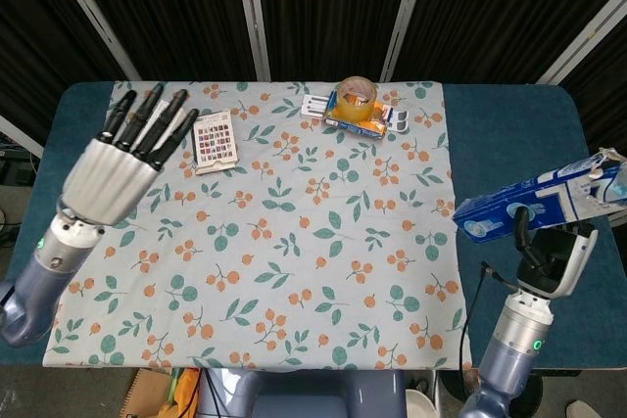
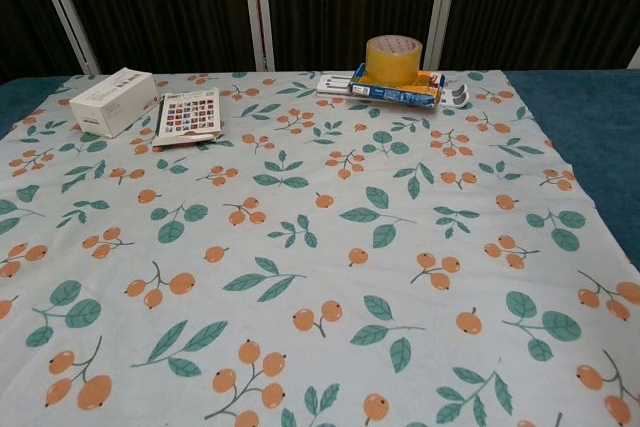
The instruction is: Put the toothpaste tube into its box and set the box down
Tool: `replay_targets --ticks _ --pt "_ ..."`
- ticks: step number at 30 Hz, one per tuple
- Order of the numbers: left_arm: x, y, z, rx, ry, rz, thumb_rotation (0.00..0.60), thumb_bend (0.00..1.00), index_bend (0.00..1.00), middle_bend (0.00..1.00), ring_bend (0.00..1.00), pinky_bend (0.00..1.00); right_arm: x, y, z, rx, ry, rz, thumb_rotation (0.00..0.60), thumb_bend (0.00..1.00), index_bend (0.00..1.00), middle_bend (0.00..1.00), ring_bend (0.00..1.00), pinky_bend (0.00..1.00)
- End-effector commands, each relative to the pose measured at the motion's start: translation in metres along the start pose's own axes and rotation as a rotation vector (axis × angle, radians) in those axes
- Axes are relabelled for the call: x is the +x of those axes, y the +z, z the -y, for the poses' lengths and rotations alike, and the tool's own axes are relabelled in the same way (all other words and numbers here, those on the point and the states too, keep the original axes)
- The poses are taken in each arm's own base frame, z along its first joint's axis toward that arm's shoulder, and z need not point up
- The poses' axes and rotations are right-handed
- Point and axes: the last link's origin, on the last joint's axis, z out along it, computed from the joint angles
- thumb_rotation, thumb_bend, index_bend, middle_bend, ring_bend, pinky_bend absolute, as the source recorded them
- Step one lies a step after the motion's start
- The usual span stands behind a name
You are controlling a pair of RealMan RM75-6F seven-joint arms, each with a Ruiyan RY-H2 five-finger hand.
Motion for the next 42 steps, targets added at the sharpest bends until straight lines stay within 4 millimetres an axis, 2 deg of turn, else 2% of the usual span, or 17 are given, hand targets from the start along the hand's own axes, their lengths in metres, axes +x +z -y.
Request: replay_targets --ticks 1,3,6,7,9,13,15,18,21,26,29,34,38,42 --pt "-0.014 -0.043 0.018 0.066 -0.013 0.083 0.6 0.0 0.09 0.04 0.08 0.26 -0.005 -0.004 -0.007 -0.018 -0.041 0.034 0.6 0.34 0.39 0.59 0.39 0.52" --pt "-0.021 -0.065 0.021 0.1 -0.034 0.129 0.6 0.0 0.1 0.04 0.08 0.26 -0.006 -0.004 -0.013 -0.042 -0.088 0.063 0.6 0.34 0.37 0.57 0.38 0.52" --pt "-0.028 -0.092 0.02 0.141 -0.072 0.183 0.6 0.0 0.1 0.04 0.08 0.26 -0.003 -0.004 -0.019 -0.057 -0.132 0.079 0.6 0.34 0.47 0.59 0.45 0.52" --pt "-0.031 -0.108 0.017 0.163 -0.101 0.22 0.6 0.0 0.1 0.04 0.08 0.26 0.0 -0.002 -0.02 -0.06 -0.144 0.07 0.6 0.34 0.51 0.6 0.48 0.53" --pt "-0.035 -0.129 0.011 0.19 -0.142 0.266 0.6 0.0 0.1 0.04 0.08 0.26 0.004 -0.001 -0.024 -0.069 -0.179 0.071 0.6 0.35 0.51 0.61 0.48 0.53" --pt "-0.042 -0.171 -0.003 0.219 -0.197 0.365 0.6 0.0 0.12 0.05 0.08 0.26 0.01 -0.001 -0.027 -0.091 -0.185 0.059 0.6 0.57 0.66 0.72 0.61 0.62" --pt "-0.043 -0.189 -0.009 0.219 -0.203 0.397 0.6 0.0 0.12 0.05 0.08 0.26 0.012 -0.002 -0.029 -0.094 -0.212 0.059 0.6 0.58 0.65 0.72 0.6 0.62" --pt "-0.043 -0.205 -0.013 0.216 -0.217 0.42 0.6 0.0 0.12 0.05 0.08 0.26 0.014 -0.004 -0.031 -0.097 -0.245 0.081 0.6 0.58 0.58 0.72 0.55 0.62" --pt "-0.042 -0.208 -0.019 0.226 -0.267 0.415 0.6 0.0 0.12 0.05 0.08 0.26 0.016 -0.006 -0.031 -0.112 -0.256 0.092 0.6 0.58 0.56 0.72 0.53 0.6" --pt "-0.044 -0.211 -0.026 0.201 -0.278 0.432 0.6 0.0 0.12 0.05 0.08 0.26 0.021 -0.008 -0.032 -0.134 -0.291 0.118 0.6 0.55 0.34 0.55 0.35 0.43" --pt "-0.046 -0.213 -0.027 0.2 -0.271 0.455 0.6 0.0 0.12 0.04 0.08 0.26 0.025 -0.007 -0.032 -0.163 -0.298 0.126 0.6 0.51 0.29 0.51 0.31 0.4" --pt "-0.047 -0.213 -0.027 0.208 -0.275 0.48 0.6 0.0 0.12 0.04 0.08 0.26 0.033 -0.003 -0.027 -0.174 -0.331 0.137 0.6 0.51 0.33 0.51 0.38 0.4" --pt "-0.046 -0.213 -0.028 0.205 -0.277 0.486 0.6 0.0 0.12 0.04 0.08 0.26 0.039 -0.001 -0.025 -0.182 -0.342 0.12 0.6 0.51 0.49 0.62 0.5 0.47" --pt "-0.046 -0.213 -0.028 0.206 -0.276 0.492 0.6 0.0 0.12 0.04 0.08 0.26 0.042 -0.001 -0.025 -0.2 -0.35 0.122 0.6 0.51 0.47 0.63 0.47 0.47"
